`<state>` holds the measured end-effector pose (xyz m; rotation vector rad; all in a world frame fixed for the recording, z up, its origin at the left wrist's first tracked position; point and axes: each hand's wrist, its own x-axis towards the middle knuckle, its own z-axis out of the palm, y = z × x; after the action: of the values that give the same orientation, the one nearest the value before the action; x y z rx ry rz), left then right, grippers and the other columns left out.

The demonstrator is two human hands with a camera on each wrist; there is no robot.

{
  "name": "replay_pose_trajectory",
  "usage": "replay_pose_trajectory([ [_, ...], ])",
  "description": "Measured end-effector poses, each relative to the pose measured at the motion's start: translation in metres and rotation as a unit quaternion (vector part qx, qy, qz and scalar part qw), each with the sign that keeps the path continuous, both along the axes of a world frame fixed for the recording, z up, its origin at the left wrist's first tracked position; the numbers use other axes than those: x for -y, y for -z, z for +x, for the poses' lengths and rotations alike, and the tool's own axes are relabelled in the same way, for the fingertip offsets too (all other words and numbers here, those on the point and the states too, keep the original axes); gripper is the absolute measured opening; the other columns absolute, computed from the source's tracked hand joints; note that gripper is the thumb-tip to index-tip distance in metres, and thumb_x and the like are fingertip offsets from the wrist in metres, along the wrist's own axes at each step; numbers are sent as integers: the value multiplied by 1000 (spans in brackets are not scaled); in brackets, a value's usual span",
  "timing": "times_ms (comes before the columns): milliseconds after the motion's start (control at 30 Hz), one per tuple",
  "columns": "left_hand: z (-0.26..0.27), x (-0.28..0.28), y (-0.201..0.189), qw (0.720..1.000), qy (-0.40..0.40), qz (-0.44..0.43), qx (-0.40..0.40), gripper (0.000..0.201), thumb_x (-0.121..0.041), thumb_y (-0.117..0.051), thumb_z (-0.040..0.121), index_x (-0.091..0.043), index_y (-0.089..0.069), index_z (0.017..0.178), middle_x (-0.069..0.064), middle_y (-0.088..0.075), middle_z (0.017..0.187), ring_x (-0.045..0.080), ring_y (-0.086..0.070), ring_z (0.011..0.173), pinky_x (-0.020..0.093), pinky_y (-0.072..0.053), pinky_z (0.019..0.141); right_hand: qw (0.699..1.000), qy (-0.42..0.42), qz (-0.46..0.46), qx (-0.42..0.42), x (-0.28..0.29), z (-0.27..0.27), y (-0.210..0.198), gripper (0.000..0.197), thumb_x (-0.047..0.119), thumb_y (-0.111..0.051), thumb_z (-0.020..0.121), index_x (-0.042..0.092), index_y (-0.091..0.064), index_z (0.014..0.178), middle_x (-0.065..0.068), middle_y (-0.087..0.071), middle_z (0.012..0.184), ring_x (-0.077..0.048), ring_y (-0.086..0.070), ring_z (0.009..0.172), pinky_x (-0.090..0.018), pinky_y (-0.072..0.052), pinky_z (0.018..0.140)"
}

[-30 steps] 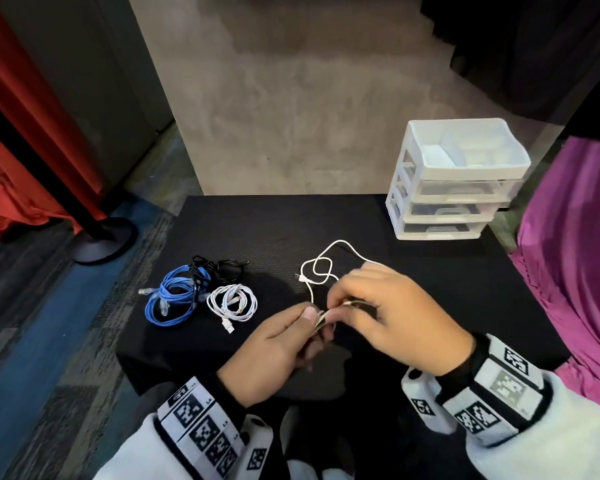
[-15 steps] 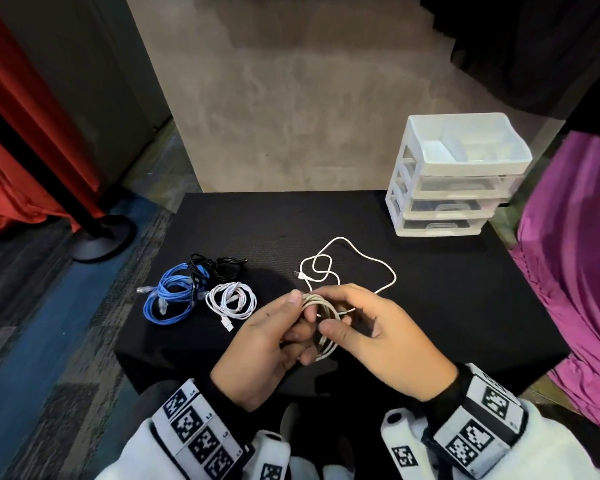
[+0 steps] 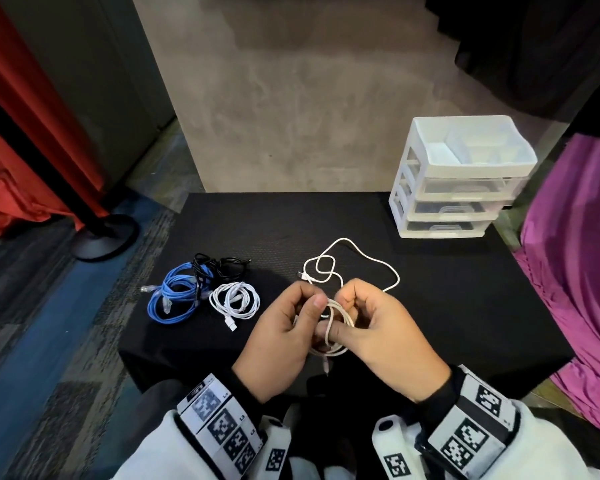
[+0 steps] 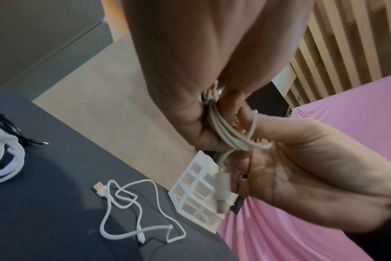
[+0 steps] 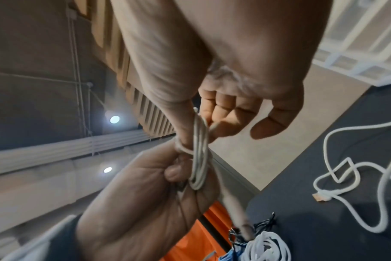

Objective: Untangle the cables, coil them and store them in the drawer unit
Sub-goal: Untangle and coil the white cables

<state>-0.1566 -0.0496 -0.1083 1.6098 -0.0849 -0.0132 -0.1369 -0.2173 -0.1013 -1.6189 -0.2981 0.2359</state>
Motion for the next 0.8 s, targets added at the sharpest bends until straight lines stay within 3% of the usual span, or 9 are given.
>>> replay_pose_trajectory([
  [67,2,0,1,1000,-10,13,2,25,-32,-54,105,-12,-62,95,0,-66,77,11,-59,70,29,-51,67,999,32,6,22,-1,0,-2,29,11,-90,78,23,-65,86,-1,-55,76,-23,-45,67,-41,-48,70],
  [133,3,1,-2,1000,-12,-4,-5,25,-26,-51,107,-8,-60,93,-8,-62,68,5,-55,61,26,-50,62,995,63,1,73,0,0,-5,35,9,-90,77,30,-74,100,0,-60,90,-27,-52,75,-35,-52,80],
  [233,3,2,-7,1000,-3,19,-2,26,-22,-50,107,-4,-61,92,-13,-56,61,-1,-48,54,21,-45,57,990,67,17,121,2,-1,-7,19,4,-85,81,21,-80,91,-7,-61,90,-32,-57,82,-29,-52,82],
  [300,4,0,-10,999,18,41,-9,26,-25,-52,105,-5,-62,91,-13,-55,62,1,-48,53,22,-46,55,994,52,43,86,8,-1,-6,7,9,-82,84,13,-79,89,-17,-60,89,-36,-53,79,-29,-49,77],
  [367,5,-5,-13,996,55,64,-24,24,-26,-54,105,-11,-63,89,-15,-51,60,3,-47,54,29,-53,57,998,6,67,14,15,1,-2,9,20,-81,86,13,-77,88,-20,-58,82,-26,-49,72,-27,-47,74],
  [433,4,-9,-14,990,85,107,-17,21,-25,-54,105,-18,-63,88,-17,-50,59,2,-47,55,31,-56,57,990,-51,111,-73,22,2,3,21,30,-83,83,11,-75,88,-8,-57,73,-13,-49,69,-24,-46,71],
  [567,2,-4,-15,971,121,199,49,18,-28,-52,107,-21,-60,92,-17,-52,65,4,-50,58,31,-54,59,935,-122,265,-204,26,0,5,32,31,-81,88,2,-67,88,-2,-52,66,-10,-50,60,-25,-52,65],
  [700,5,-2,-2,963,105,239,61,16,-38,-53,105,-25,-59,96,-14,-54,67,6,-51,63,45,-56,65,877,-36,356,-320,31,10,5,37,35,-53,104,3,-63,89,-6,-41,68,-17,-43,61,-36,-52,67],
  [800,0,-3,9,978,75,196,17,17,-34,-56,104,-25,-60,91,3,-51,68,10,-51,63,43,-57,58,919,13,294,-264,42,17,4,13,18,-60,98,8,-69,99,-9,-56,84,-14,-50,64,-30,-51,64],
])
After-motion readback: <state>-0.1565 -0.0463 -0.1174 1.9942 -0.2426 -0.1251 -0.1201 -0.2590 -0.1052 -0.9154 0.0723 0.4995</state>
